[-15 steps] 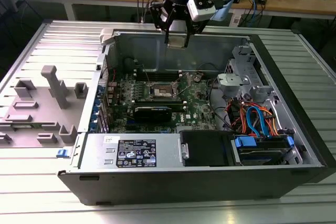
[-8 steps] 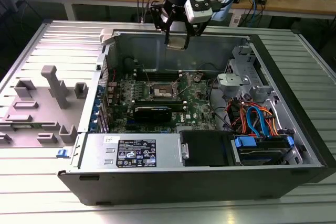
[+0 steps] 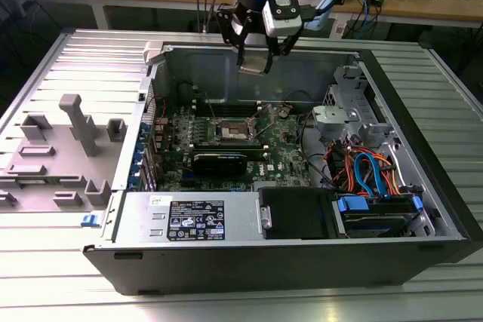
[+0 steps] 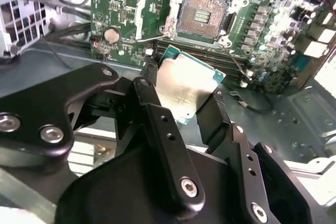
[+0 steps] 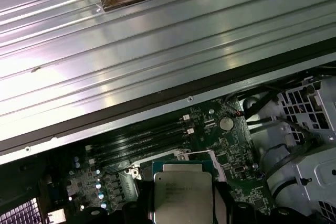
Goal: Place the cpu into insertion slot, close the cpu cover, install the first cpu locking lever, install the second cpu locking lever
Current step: 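Place the cpu into insertion slot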
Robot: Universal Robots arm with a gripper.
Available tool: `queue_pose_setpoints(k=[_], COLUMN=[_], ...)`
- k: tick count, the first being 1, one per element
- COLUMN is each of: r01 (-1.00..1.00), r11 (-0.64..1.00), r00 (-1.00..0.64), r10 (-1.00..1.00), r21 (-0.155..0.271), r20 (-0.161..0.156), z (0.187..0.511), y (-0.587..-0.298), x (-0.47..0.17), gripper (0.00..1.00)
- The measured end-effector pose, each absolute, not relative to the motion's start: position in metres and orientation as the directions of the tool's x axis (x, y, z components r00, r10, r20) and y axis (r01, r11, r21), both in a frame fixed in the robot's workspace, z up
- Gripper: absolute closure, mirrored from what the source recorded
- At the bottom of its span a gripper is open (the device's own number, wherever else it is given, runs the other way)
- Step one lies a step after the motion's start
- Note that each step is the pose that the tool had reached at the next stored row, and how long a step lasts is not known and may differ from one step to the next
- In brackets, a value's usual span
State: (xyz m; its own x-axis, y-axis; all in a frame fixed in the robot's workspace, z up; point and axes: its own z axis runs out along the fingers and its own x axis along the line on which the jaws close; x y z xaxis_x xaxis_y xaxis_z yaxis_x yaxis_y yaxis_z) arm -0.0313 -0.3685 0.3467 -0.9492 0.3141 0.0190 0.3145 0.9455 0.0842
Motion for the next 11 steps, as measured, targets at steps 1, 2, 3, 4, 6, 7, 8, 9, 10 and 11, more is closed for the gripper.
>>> queue_pose_setpoints(k=[1, 2, 3, 4, 6, 7, 8, 9, 10, 11], r01=[0.34, 0.356, 0.359, 0.361, 0.363, 0.364, 0.365, 0.367, 0.371, 0.376], r11=[0.937, 0.931, 0.929, 0.929, 0.928, 0.928, 0.927, 0.926, 0.925, 0.923], r00=[-0.94, -0.934, -0.933, -0.933, -0.932, -0.931, -0.931, -0.93, -0.929, -0.926], r10=[0.34, 0.356, 0.359, 0.36, 0.363, 0.364, 0.365, 0.367, 0.37, 0.376], r21=[0.084, 0.084, 0.083, 0.083, 0.084, 0.084, 0.084, 0.084, 0.084, 0.083], r20=[0.019, 0.02, 0.02, 0.02, 0.02, 0.02, 0.02, 0.02, 0.02, 0.02], z=[0.3447, 0.3433, 0.3428, 0.3424, 0.3408, 0.3403, 0.3399, 0.3395, 0.339, 0.3385], y=[-0.3685, -0.3686, -0.3689, -0.3694, -0.3732, -0.3746, -0.375, -0.3752, -0.3753, -0.3753], x=[-0.0313, -0.0313, -0.0316, -0.0318, -0.0326, -0.033, -0.0331, -0.0331, -0.0331, -0.033], gripper=[0.45, 0.45, 0.45, 0.45, 0.45, 0.45, 0.45, 0.45, 0.45, 0.45])
